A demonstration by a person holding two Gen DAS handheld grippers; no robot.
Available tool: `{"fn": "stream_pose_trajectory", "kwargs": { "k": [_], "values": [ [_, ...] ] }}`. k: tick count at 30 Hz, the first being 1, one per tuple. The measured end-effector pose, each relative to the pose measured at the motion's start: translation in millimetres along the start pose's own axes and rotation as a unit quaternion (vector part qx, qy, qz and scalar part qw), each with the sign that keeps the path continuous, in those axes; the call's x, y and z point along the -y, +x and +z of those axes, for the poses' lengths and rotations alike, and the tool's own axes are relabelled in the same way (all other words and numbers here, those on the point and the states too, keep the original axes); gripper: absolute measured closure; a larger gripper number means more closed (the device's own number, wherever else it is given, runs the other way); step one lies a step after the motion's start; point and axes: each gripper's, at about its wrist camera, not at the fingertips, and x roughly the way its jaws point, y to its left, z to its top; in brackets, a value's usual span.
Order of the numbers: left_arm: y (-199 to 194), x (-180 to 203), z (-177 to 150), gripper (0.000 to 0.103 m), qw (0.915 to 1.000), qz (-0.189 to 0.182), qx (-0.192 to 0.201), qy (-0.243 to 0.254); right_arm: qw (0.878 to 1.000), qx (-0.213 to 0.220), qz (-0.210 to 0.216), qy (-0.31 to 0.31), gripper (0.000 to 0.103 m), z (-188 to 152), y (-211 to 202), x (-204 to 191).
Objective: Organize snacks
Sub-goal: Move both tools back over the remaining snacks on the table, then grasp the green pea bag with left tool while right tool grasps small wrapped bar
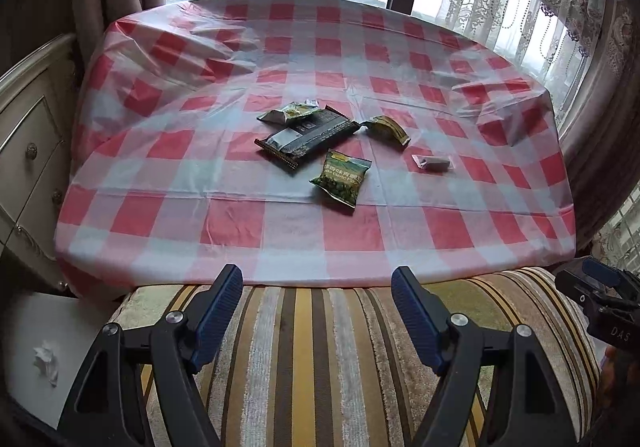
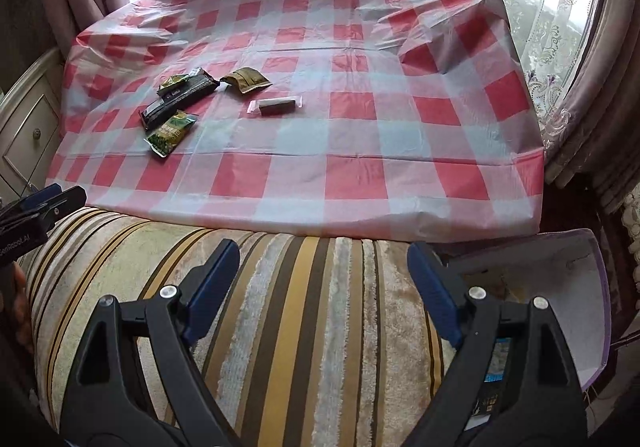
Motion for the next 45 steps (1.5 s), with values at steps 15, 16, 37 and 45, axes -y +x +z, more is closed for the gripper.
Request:
{"fn": "stream_pose_trajectory", "kwargs": {
  "k": [15, 16, 37, 45],
  "values": [
    [66, 5, 48, 0.025, 0.9985, -0.023, -0.046, 0.02, 0.999, -0.032, 0.008, -0.021, 0.016, 50, 55, -16],
    [70, 7, 52, 0.025, 0.9983, -0.024, -0.048, 0.024, 0.999, -0.034, 0.008, -0.023, 0.016, 53, 59, -17],
    [156, 34, 92, 0.026, 0.9841, 0.027, -0.133, 0.114, 0.997, -0.072, 0.014, -0.006, 0.012, 125, 147, -36],
    [154, 42, 94, 0.058, 0.9829, 0.003, -0.124, 0.136, 0.997, -0.067, 0.022, -0.012, 0.012, 136, 165, -46]
  ]
}}
